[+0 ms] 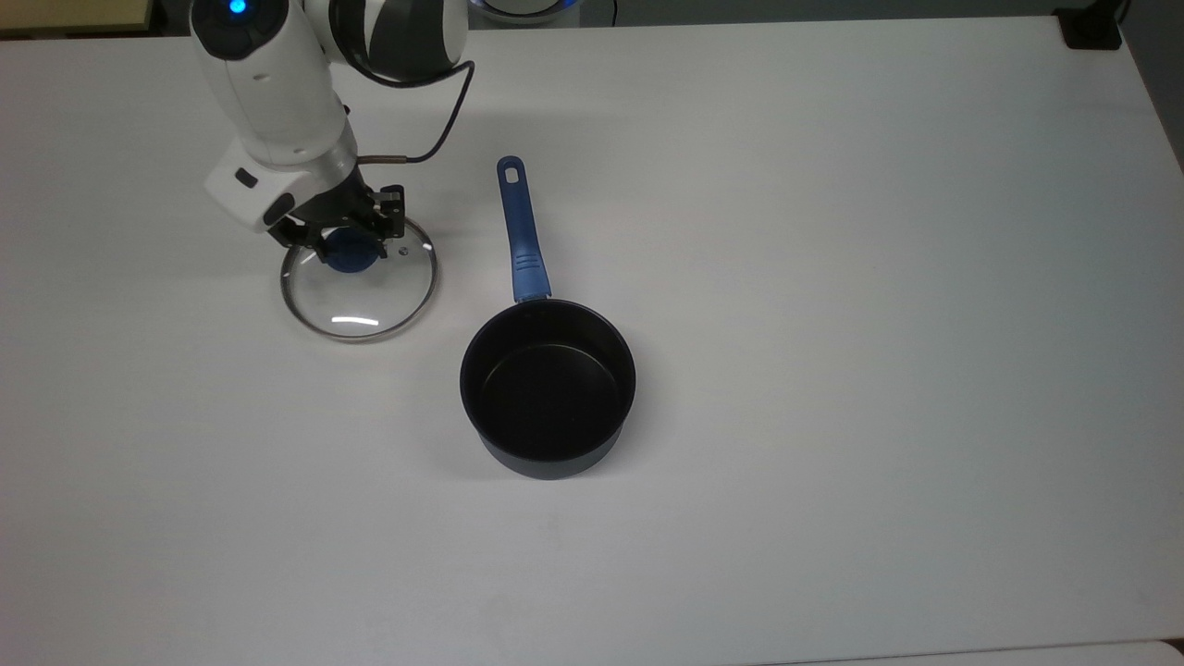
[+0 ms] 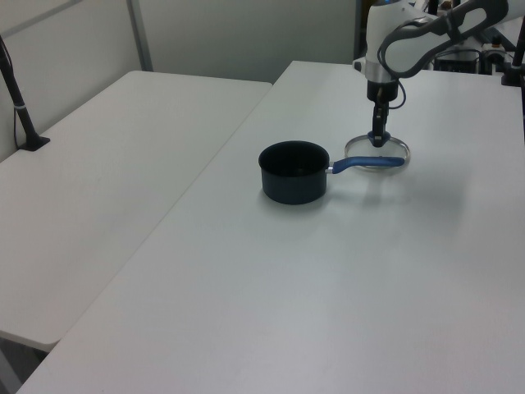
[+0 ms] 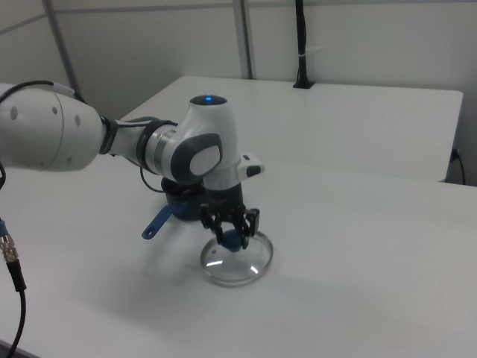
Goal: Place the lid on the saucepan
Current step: 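Close the gripper on the blue knob of the glass lid, then lift the lid and carry it over the black saucepan, then lower the lid onto the saucepan rim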
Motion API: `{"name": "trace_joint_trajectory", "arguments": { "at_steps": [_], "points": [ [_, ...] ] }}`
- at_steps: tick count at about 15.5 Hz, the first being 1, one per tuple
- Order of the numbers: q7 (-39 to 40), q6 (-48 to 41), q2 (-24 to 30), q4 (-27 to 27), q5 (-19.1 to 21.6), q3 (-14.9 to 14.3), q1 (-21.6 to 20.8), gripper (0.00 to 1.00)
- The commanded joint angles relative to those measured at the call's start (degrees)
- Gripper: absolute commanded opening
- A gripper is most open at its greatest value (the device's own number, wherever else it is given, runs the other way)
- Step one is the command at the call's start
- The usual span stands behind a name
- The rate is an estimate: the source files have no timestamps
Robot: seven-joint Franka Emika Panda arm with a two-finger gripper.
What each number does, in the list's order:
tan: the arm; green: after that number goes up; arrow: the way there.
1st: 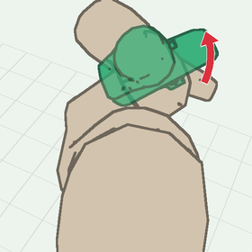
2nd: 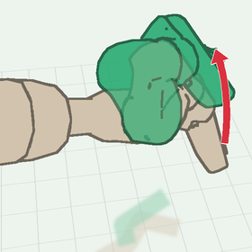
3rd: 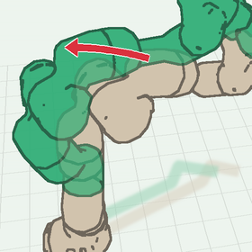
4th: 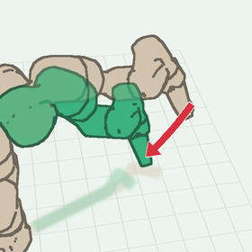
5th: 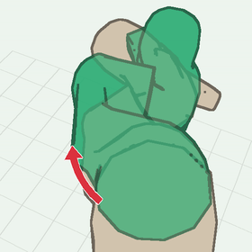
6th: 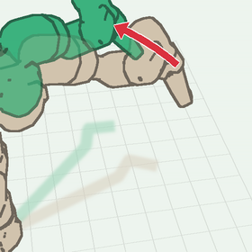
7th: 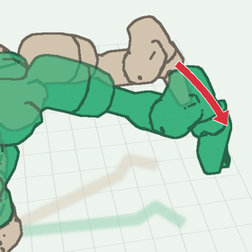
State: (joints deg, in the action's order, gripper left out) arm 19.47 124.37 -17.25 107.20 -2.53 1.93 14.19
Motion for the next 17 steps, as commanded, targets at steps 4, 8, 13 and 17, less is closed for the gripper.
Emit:
{"name": "trace_joint_trajectory", "arguments": {
  "at_steps": [4, 8, 13, 17],
  "points": [
    [-7.8, -10.7, 0.9, -14.5, 5.5, -0.3, -3.4, 0.49],
    [-15.1, -12.8, 0.2, -20.6, 8.6, -0.3, -8.5, 0.49],
    [-21.7, -10.9, -3.2, -24.4, 8.1, -0.3, -15.5, 0.50],
    [-24.0, -6.0, -6.6, -26.3, 7.7, -0.3, -16.9, 0.51]
  ]
}}
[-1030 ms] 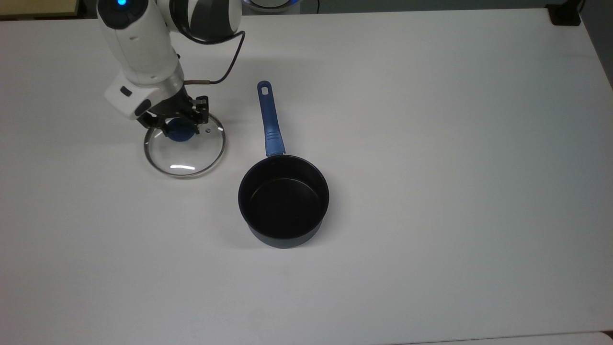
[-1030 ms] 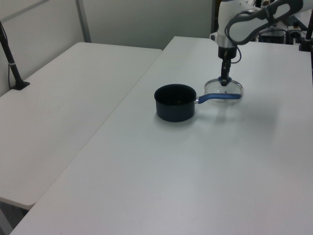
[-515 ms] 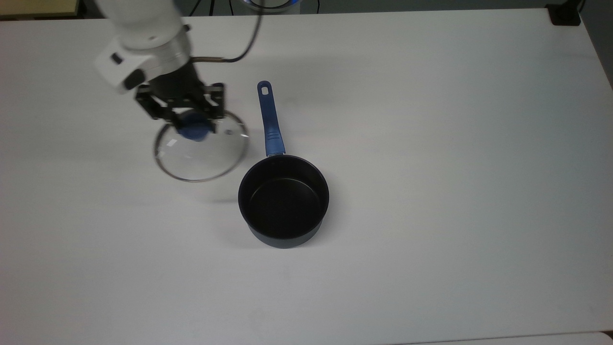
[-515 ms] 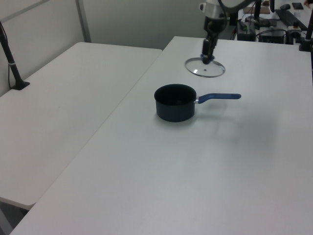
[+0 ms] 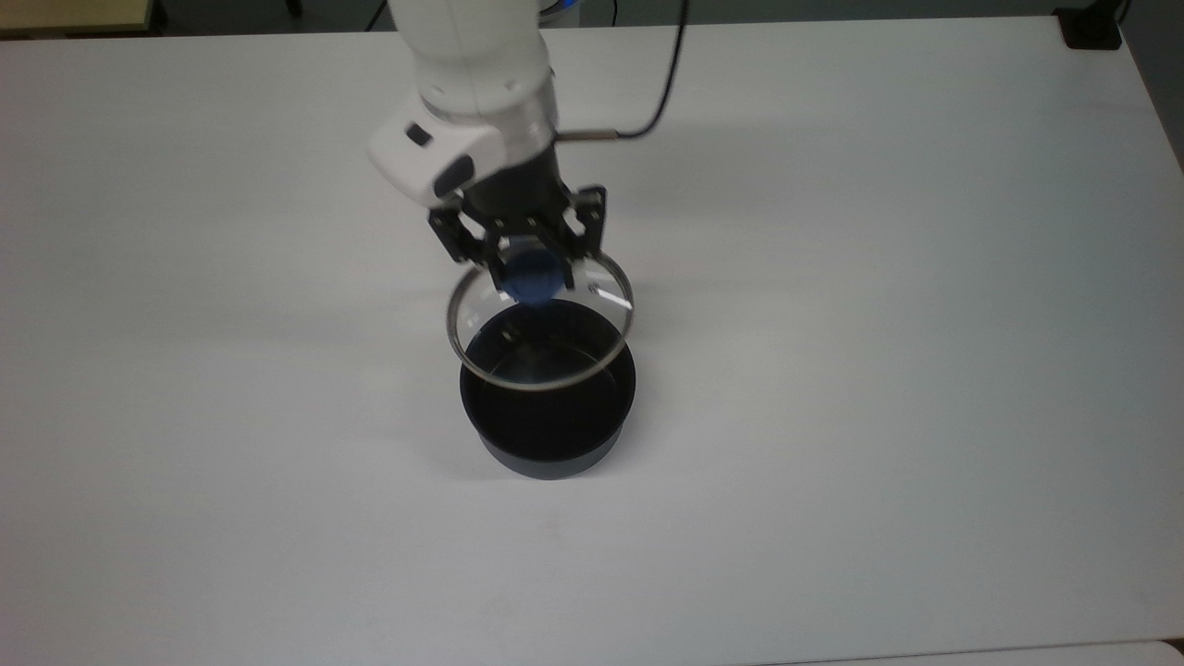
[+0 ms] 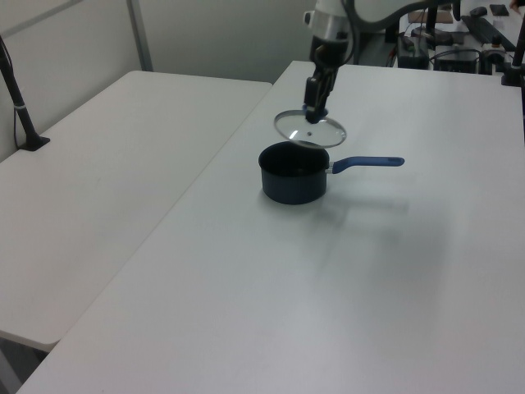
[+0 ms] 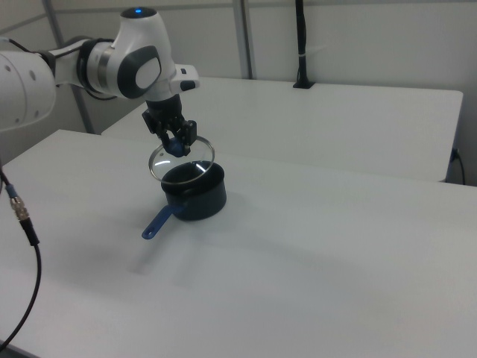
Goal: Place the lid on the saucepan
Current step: 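Lower the lid onto the saucepan rim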
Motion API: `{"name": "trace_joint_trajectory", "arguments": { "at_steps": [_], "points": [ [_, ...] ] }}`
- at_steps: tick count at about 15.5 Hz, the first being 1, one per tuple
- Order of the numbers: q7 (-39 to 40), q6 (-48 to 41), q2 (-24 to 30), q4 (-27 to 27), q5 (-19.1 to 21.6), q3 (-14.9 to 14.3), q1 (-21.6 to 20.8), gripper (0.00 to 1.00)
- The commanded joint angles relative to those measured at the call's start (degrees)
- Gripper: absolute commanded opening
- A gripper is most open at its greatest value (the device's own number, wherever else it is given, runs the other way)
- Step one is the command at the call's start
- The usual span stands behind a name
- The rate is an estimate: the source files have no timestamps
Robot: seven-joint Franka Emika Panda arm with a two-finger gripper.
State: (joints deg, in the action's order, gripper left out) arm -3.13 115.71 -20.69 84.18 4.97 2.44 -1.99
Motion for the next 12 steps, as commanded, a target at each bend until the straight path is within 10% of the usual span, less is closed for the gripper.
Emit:
{"name": "trace_joint_trajectory", "arguments": {
  "at_steps": [1, 12],
  "points": [
    [-1.3, 3.2, -3.4, -3.3, 0.1, -0.9, -0.7, 0.51],
    [-1.0, 3.5, -6.8, -3.2, -2.1, -0.9, -1.0, 0.56]
  ]
}}
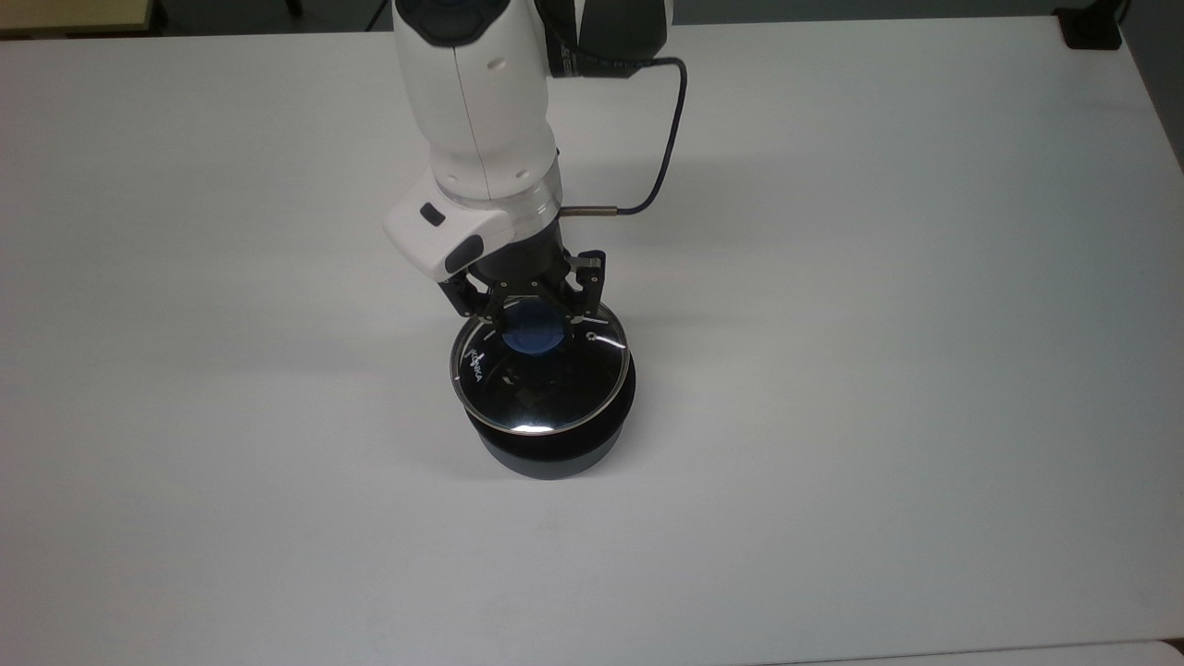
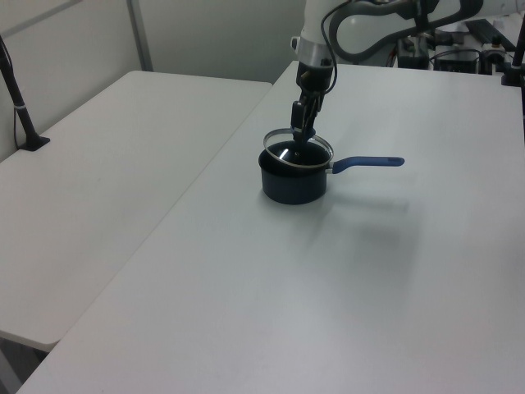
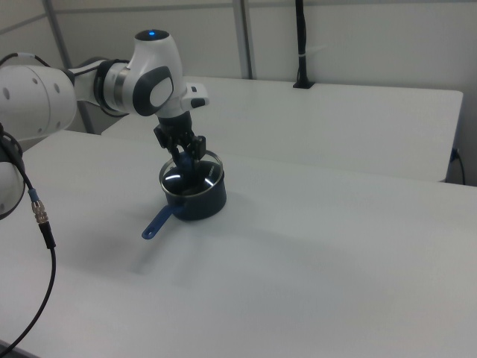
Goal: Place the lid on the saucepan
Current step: 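Open the gripper and raise it away from the lid knob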
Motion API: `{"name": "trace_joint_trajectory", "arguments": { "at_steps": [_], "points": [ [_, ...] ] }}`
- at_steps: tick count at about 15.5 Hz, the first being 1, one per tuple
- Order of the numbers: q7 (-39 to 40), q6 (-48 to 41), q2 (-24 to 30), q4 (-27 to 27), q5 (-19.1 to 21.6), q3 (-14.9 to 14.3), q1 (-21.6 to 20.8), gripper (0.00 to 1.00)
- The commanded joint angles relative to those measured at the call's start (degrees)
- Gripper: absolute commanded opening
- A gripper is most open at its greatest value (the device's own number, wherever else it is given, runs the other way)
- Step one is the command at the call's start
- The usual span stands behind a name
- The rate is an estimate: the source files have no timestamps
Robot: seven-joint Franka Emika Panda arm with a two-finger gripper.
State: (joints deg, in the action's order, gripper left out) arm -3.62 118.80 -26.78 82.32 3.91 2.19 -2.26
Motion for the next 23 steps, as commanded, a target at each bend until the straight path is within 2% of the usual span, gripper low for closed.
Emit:
{"name": "trace_joint_trajectory", "arguments": {
  "at_steps": [1, 2, 3, 7, 9, 13, 16, 18, 21, 23],
  "points": [
    [-0.4, 0.4, -0.7, -1.2, -1.1, -0.6, -0.7, 0.62],
    [-0.5, 0.4, -0.8, -1.1, -1.5, -0.6, -0.7, 0.72],
    [-0.7, 0.4, -0.8, -1.0, -1.9, -0.6, -0.7, 0.88],
    [-0.8, 0.4, -0.7, -1.3, -2.1, -0.6, -0.8, 0.92],
    [-0.8, 0.4, -0.7, -1.3, -2.1, -0.6, -0.8, 1.00],
    [-0.9, -0.2, 0.1, -1.3, -2.1, -0.6, -0.7, 1.00],
    [-0.9, -1.8, 5.0, 0.2, -2.1, -1.1, -0.2, 1.00],
    [-0.8, -6.2, 7.4, 1.1, -2.8, -1.7, -0.1, 1.00],
    [-0.9, -14.2, 10.7, 2.8, -7.8, -2.8, -0.3, 1.00],
    [-0.9, -16.7, 14.1, 5.3, -9.1, -3.1, -0.1, 1.00]
  ]
}}
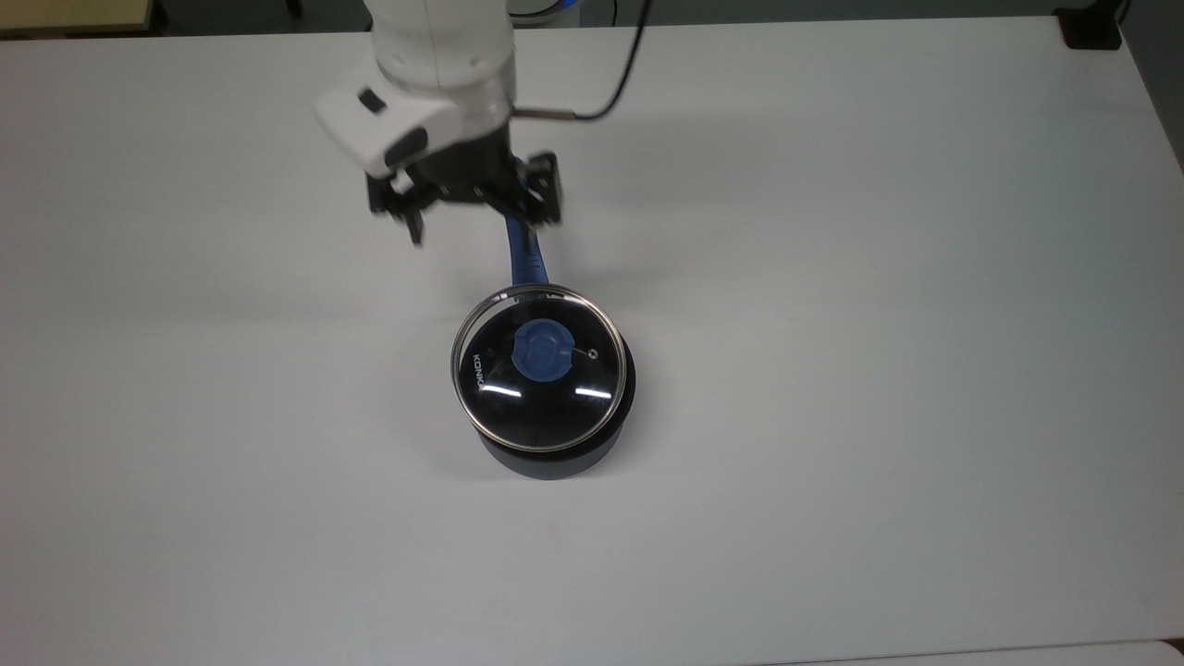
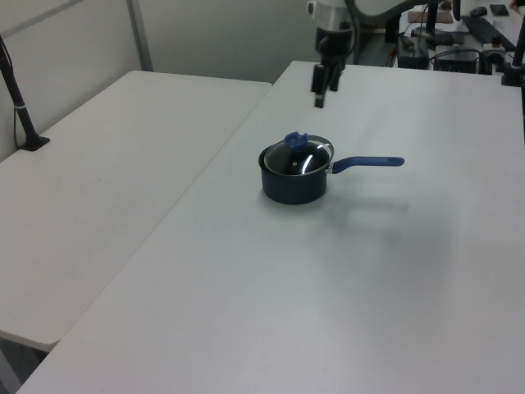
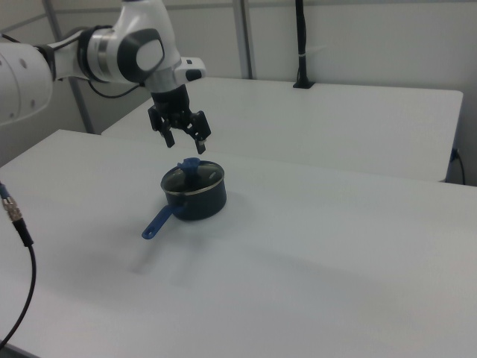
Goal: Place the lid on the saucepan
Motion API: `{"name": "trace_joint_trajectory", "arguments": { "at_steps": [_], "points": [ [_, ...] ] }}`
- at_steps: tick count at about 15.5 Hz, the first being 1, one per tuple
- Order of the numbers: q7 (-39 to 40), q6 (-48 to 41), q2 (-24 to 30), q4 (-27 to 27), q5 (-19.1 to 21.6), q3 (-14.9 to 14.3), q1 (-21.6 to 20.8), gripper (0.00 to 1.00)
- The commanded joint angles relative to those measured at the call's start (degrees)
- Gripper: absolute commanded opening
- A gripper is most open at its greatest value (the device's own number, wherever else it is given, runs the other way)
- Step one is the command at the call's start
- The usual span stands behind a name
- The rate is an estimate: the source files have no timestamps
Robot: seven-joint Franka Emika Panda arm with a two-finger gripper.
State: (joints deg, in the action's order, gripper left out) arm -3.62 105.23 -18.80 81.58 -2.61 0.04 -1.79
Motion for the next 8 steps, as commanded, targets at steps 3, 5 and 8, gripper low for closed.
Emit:
{"name": "trace_joint_trajectory", "arguments": {
  "at_steps": [3, 5, 8],
  "points": [
    [-0.8, -3.3, 11.4, 10.9, -2.6, -2.9, -0.7, 1.00],
    [-0.5, -3.3, 14.7, 14.8, -2.6, -3.3, -0.6, 1.00],
    [-0.5, -4.2, 15.6, 15.5, -2.6, -3.4, -0.3, 1.00]
  ]
}}
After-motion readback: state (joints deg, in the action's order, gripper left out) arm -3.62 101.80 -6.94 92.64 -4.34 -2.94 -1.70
